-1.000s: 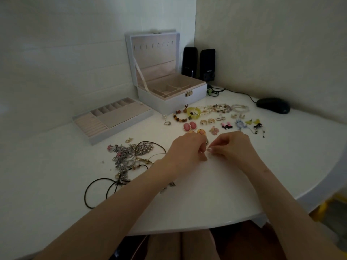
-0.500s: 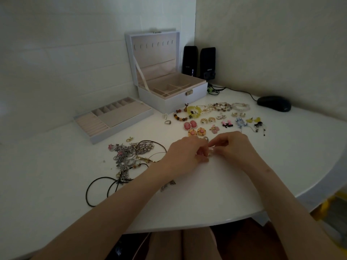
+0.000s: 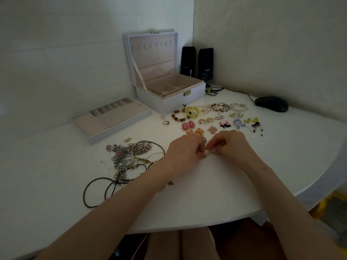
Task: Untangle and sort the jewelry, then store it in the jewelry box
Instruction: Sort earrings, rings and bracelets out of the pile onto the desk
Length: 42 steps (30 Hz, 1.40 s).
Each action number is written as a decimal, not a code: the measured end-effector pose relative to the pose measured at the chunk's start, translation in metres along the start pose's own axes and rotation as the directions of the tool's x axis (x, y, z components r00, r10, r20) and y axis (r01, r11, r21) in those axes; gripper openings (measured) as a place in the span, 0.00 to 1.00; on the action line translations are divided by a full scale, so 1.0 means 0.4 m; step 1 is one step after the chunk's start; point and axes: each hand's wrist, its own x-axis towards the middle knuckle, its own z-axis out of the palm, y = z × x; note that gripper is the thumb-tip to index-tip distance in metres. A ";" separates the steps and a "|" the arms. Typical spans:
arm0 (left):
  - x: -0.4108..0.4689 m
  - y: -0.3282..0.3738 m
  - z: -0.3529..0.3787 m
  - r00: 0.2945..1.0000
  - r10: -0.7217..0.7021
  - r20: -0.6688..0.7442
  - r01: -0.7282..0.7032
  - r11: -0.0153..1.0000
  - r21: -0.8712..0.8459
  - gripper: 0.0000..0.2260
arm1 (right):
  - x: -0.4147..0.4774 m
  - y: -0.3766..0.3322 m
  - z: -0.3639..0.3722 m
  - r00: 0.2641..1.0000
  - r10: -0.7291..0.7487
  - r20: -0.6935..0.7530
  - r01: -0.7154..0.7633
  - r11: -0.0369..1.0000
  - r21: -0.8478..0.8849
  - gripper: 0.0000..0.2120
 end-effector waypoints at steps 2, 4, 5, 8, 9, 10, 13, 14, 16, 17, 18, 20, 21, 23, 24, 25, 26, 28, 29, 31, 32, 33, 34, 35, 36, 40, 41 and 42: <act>0.000 0.001 -0.003 1.000 0.013 0.009 -0.013 1.000 -0.004 0.04 | -0.001 -0.002 0.008 1.000 -0.023 -0.011 0.023 1.000 0.020 0.09; -0.001 -0.001 -0.006 1.000 0.018 0.021 -0.018 1.000 -0.008 0.04 | -0.002 -0.003 0.012 0.999 -0.034 -0.038 0.036 0.998 0.056 0.09; -0.002 -0.002 -0.008 1.000 0.015 0.024 -0.015 1.000 -0.007 0.04 | -0.004 -0.004 0.013 0.998 -0.036 -0.052 0.041 0.995 0.089 0.10; -0.006 -0.013 -0.021 1.000 -0.012 0.010 0.012 1.000 -0.014 0.05 | -0.007 -0.009 0.014 0.995 -0.024 -0.092 0.037 0.989 0.143 0.13; -0.008 -0.020 -0.028 1.000 -0.020 0.002 0.020 1.000 -0.016 0.05 | -0.008 -0.013 0.015 0.994 -0.022 -0.107 0.036 0.990 0.138 0.13; -0.012 -0.025 -0.035 1.000 -0.024 -0.005 0.024 1.000 -0.017 0.05 | -0.009 -0.019 0.017 0.992 -0.024 -0.126 0.041 0.991 0.127 0.12; -0.030 -0.041 -0.057 0.999 -0.039 -0.003 0.039 0.999 -0.003 0.07 | -0.014 -0.048 0.028 0.985 -0.055 -0.166 0.073 0.992 0.102 0.10; -0.039 -0.048 -0.065 0.998 -0.056 -0.001 0.056 0.998 0.013 0.08 | -0.015 -0.062 0.036 0.986 -0.071 -0.153 0.087 0.991 0.102 0.09; -0.058 -0.071 -0.088 0.994 -0.114 0.002 0.113 0.993 0.043 0.10 | -0.016 -0.092 0.056 0.987 -0.113 -0.113 0.125 0.987 0.104 0.07; -0.067 -0.088 -0.102 0.988 -0.152 0.003 0.152 0.987 0.052 0.11 | -0.014 -0.107 0.067 0.986 -0.136 -0.095 0.145 0.984 0.099 0.06; -0.076 -0.107 -0.117 0.981 -0.192 -0.001 0.192 0.979 0.062 0.11 | -0.012 -0.121 0.078 0.985 -0.157 -0.078 0.164 0.982 0.093 0.04; -0.092 -0.156 -0.151 0.962 -0.272 -0.040 0.274 0.958 0.078 0.10 | 0.002 -0.152 0.105 0.979 -0.198 -0.045 0.201 0.976 0.083 0.02; -0.098 -0.184 -0.167 0.947 -0.312 -0.074 0.318 0.945 0.082 0.09 | 0.012 -0.166 0.121 0.976 -0.216 -0.032 0.218 0.973 0.076 0.02; -0.103 -0.243 -0.195 0.910 -0.387 -0.147 0.401 0.912 0.084 0.07 | 0.041 -0.196 0.156 0.970 -0.245 -0.007 0.245 0.968 0.047 0.03; -0.105 -0.271 -0.207 0.892 -0.421 -0.163 0.437 0.895 0.083 0.06 | 0.058 -0.213 0.177 0.967 -0.253 0.010 0.252 0.967 0.029 0.03; -0.105 -0.295 -0.217 0.878 -0.450 -0.161 0.466 0.881 0.081 0.06 | 0.078 -0.231 0.199 0.965 -0.259 0.027 0.259 0.966 0.015 0.04; -0.104 -0.316 -0.225 0.869 -0.474 -0.142 0.487 0.870 0.081 0.05 | 0.099 -0.249 0.222 0.962 -0.269 0.048 0.270 0.963 0.002 0.05; -0.106 -0.344 -0.234 0.860 -0.500 -0.099 0.508 0.856 0.095 0.04 | 0.136 -0.283 0.268 0.952 -0.293 0.086 0.297 0.954 -0.041 0.08; -0.109 -0.354 -0.235 0.859 -0.504 -0.092 0.512 0.853 0.101 0.04 | 0.153 -0.297 0.289 0.948 -0.300 0.102 0.308 0.949 -0.068 0.09; -0.117 -0.372 -0.232 0.855 -0.508 -0.101 0.516 0.853 0.076 0.03 | 0.181 -0.314 0.324 0.944 -0.298 0.139 0.314 0.943 -0.111 0.11; -0.121 -0.380 -0.232 0.854 -0.510 -0.103 0.517 0.854 0.053 0.03 | 0.193 -0.317 0.338 0.943 -0.290 0.163 0.312 0.940 -0.135 0.11; -0.124 -0.388 -0.233 0.855 -0.510 -0.100 0.515 0.857 0.031 0.03 | 0.202 -0.318 0.348 0.942 -0.279 0.187 0.310 0.937 -0.162 0.11; -0.127 -0.394 -0.236 0.857 -0.506 -0.092 0.509 0.861 0.009 0.03 | 0.208 -0.318 0.355 0.940 -0.274 0.204 0.312 0.932 -0.186 0.10; -0.129 -0.398 -0.241 0.861 -0.501 -0.081 0.502 0.865 -0.013 0.04 | 0.211 -0.316 0.358 0.940 -0.272 0.205 0.312 0.929 -0.198 0.08; -0.131 -0.401 -0.248 0.866 -0.496 -0.065 0.495 0.868 -0.032 0.04 | 0.212 -0.316 0.360 0.941 -0.275 0.198 0.313 0.929 -0.195 0.07; -0.147 -0.400 -0.268 0.878 -0.475 0.059 0.478 0.875 -0.071 0.08 | 0.200 -0.315 0.347 0.942 -0.269 0.199 0.299 0.944 -0.139 0.08; -0.150 -0.397 -0.269 0.880 -0.469 0.082 0.473 0.880 -0.050 0.08 | 0.194 -0.313 0.337 0.946 -0.266 0.186 0.288 0.952 -0.102 0.08; -0.151 -0.393 -0.267 0.881 -0.464 0.093 0.467 0.884 -0.018 0.09 | 0.187 -0.312 0.326 0.952 -0.259 0.164 0.272 0.961 -0.058 0.07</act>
